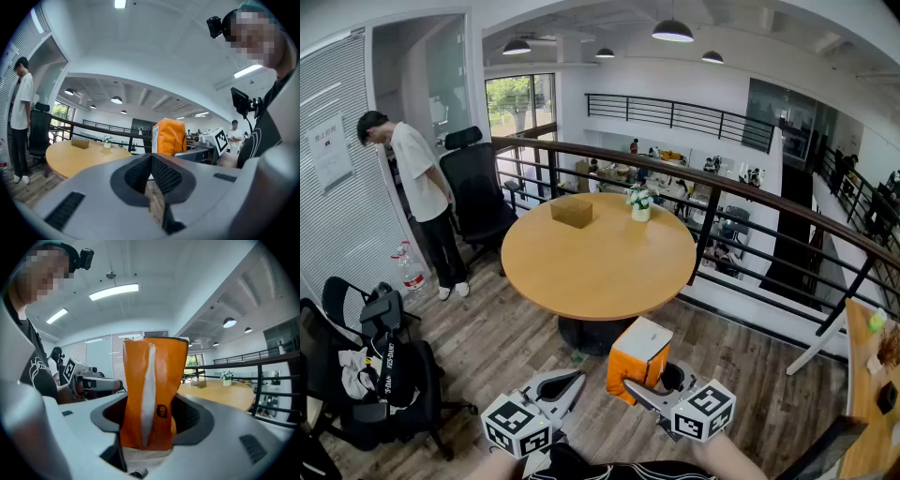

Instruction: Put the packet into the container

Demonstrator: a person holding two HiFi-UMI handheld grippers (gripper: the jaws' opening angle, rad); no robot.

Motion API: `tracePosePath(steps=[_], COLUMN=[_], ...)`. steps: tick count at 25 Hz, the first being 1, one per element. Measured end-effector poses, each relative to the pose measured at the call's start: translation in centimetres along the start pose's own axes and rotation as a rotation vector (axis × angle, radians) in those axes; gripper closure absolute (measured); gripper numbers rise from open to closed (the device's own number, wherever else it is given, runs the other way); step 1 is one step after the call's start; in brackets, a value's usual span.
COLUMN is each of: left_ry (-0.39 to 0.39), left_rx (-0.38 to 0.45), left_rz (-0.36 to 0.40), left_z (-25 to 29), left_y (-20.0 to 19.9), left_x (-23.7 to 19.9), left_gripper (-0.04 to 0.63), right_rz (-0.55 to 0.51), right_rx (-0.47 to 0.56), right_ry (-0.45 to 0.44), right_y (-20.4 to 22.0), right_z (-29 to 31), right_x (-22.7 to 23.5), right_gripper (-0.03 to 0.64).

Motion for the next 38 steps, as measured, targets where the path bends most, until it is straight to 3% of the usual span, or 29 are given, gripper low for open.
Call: tracePosePath(steps=[22, 32, 38], left_ry=[-0.042, -0.053, -0.063], left_rx=[-0.004, 0.016, 0.014], left_rz=[-0.015, -0.038, -0.073], left_z=[0.4, 2.1, 3.8], left_y=[0.1, 1.2, 2.0], left_x=[-0.4, -4.6, -9.7], left_gripper=[0.591, 0.591, 0.591], right_rz=[0.027, 0.034, 0.038], right_rx=[0.012, 0.001, -0.028], right_ry=[-0.032, -0.021, -0.007], right_y=[0.2, 1.1, 1.8], right_z=[0.5, 3.9, 8.0], right_x=[1.3, 4.2, 6.8], right_gripper=[0.325, 0.325, 0.325])
Point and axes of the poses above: the fingertips, and each gripper's own axes: z forward along the fingers, x to its right, y out of its underside, the point moved 10 cm from there along -z, backward along the fingers, and after that the axes turned 11 degrees about x, right-handed, at the moved point
